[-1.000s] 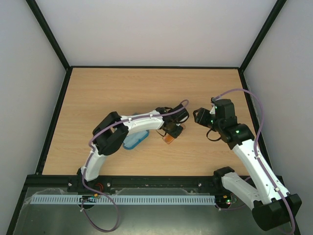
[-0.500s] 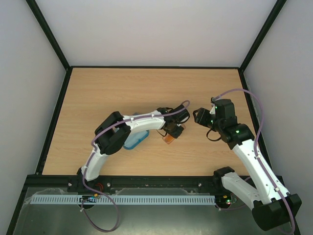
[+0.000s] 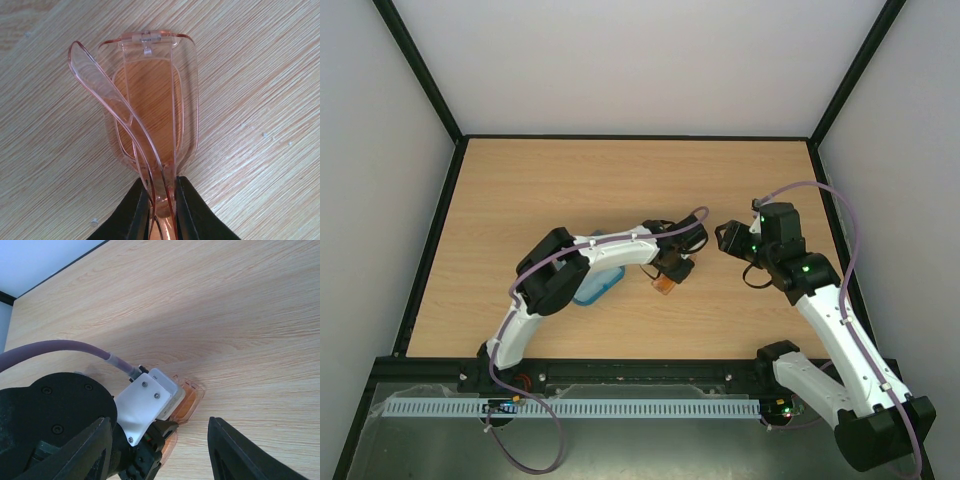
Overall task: Organize the sunglasses
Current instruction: Pick up the sunglasses from the center of the board.
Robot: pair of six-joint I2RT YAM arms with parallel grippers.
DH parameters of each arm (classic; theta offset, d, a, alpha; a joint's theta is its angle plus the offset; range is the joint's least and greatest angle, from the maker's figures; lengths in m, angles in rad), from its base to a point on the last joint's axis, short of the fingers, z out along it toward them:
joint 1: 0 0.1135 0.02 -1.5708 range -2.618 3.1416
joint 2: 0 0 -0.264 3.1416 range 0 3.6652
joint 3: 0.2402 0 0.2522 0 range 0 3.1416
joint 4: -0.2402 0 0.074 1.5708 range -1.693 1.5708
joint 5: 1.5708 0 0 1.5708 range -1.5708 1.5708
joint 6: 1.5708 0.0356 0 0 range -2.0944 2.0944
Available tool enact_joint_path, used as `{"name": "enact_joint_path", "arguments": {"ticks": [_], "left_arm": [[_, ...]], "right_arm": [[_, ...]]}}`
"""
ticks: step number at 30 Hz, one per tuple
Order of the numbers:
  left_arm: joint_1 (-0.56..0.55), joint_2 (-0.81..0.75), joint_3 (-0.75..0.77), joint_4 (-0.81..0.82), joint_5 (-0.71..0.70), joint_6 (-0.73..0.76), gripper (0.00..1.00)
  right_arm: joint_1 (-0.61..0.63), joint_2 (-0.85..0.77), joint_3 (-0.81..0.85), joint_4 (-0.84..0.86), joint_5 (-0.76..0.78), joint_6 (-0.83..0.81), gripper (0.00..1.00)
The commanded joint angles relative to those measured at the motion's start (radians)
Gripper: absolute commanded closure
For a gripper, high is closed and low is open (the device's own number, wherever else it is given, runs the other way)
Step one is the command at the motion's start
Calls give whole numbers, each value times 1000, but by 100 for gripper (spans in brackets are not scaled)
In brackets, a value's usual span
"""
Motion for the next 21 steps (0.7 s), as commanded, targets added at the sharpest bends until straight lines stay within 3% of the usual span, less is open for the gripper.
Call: {"name": "enact_joint_path", "arguments": {"ticks": [1,13,21], "left_arm": [[-2,-35,28,-69,-25,16,92],[13,-239,-90,-175,-87,40,93],[86,-438,-231,-259,-92,-51,93]], "right_arm": [[-7,-14,-15,-7,-6,-18,46],[-27,-23,13,-24,-22,-38,46],[-42,-37,21,-25,-47,-67,46]]}}
